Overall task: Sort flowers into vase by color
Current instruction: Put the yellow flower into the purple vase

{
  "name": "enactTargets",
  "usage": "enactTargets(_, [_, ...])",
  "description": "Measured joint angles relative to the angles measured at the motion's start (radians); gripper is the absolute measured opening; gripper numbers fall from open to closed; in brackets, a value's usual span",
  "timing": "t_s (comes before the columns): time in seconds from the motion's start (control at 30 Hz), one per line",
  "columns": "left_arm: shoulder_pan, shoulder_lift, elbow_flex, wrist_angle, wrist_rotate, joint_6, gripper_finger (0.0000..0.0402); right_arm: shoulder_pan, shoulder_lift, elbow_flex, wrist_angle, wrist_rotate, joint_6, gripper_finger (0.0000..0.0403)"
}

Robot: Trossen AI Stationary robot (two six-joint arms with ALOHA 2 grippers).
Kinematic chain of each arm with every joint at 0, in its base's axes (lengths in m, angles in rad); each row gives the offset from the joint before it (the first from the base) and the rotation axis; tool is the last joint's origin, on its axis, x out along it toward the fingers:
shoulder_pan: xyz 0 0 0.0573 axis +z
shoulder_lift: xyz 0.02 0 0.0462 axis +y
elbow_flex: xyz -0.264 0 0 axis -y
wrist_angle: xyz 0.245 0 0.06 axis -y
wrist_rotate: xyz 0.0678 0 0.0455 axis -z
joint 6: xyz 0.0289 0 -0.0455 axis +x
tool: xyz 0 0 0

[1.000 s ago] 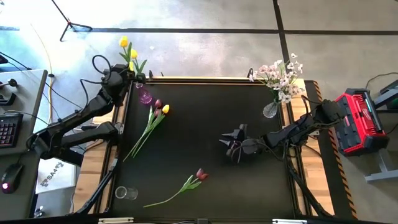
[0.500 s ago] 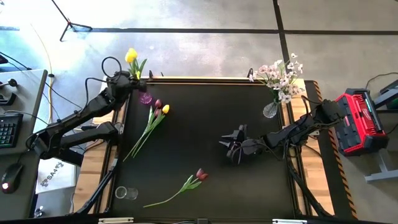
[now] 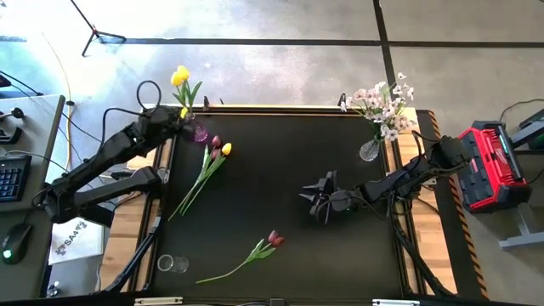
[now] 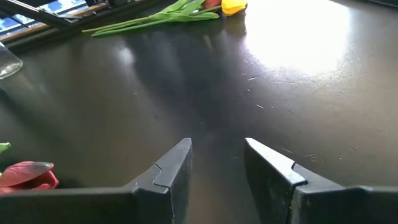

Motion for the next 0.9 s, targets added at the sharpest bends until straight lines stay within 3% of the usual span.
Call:
enactTargets(0.17, [-0.103, -0.011, -0.001, -0.152, 0.057, -0.095, 0.019, -0.001, 0.0, 0.0, -0.008, 0.009, -0.001, 0.0133])
enactTargets(0.37, [-0.273, -0.016, -0.022, -0.191, 0.051, -0.221, 0.0181, 0.001, 0.0, 0.0, -0.016, 0.009, 0.001, 0.0133])
enactTargets(0.47, [-0.363, -0.013, -0.089, -0.192, 0.127, -0.321, 0.0175, 0.008, 0.0, 0.0, -0.018, 0.009, 0.018, 0.0133])
enactTargets(0.6, [-0.495, 0.007, -0.2, -0.12, 0.226, -0.468, 0.017, 0.017, 0.0, 0.0, -0.022, 0.007, 0.033, 0.0133])
enactTargets(0.77, [-0.648, 0.1, -0.31, 0.069, 0.224, -0.596, 0.017, 0.018, 0.0, 0.0, -0.018, -0.037, 0.04, 0.0133])
enactTargets(0.9, [-0.725, 0.224, -0.327, 0.166, 0.17, -0.628, 0.017, 0.017, 0.0, 0.0, -0.018, -0.039, 0.036, 0.0133])
